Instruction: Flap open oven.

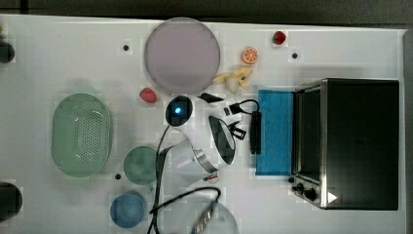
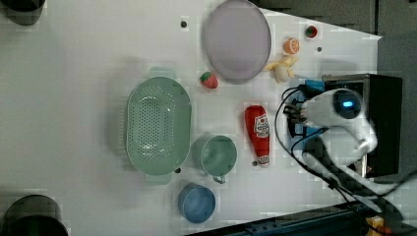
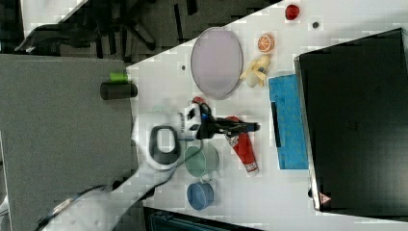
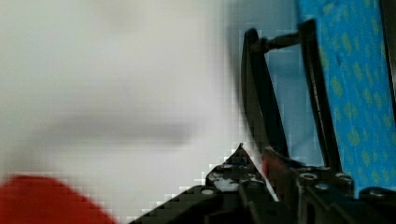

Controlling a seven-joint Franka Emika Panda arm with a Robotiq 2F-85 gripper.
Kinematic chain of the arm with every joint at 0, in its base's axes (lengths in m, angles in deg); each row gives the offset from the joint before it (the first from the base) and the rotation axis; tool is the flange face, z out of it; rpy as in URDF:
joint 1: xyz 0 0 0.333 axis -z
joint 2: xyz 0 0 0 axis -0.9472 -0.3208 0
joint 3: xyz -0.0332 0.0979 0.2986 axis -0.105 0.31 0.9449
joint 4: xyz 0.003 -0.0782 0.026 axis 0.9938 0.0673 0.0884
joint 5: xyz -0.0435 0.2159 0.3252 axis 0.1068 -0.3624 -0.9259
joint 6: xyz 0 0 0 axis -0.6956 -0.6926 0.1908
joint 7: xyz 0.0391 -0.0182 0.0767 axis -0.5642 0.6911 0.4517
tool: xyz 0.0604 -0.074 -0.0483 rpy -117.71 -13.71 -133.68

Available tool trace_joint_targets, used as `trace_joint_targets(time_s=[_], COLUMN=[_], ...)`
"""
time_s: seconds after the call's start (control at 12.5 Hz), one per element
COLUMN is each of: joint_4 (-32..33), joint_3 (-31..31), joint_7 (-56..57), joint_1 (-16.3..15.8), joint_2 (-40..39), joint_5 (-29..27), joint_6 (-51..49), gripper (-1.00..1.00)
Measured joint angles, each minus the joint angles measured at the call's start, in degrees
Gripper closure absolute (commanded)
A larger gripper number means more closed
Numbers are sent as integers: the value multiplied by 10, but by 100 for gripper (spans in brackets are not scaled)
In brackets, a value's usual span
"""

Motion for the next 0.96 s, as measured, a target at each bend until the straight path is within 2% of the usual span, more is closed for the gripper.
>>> trace_joint_targets(time_s=[0.16, 0.56, 0.72, 0.96], joint_4=[-1, -50, -72, -131], joint_3=[1, -2, -5, -8], joint_7=[0, 0, 0, 0], joint_1=[-1, -3, -1, -3], joint_2=[83, 261, 301, 310], joint_5=[-85, -240, -264, -281], joint_6=[-18, -144, -203, -298], gripper=[65, 65, 65, 65])
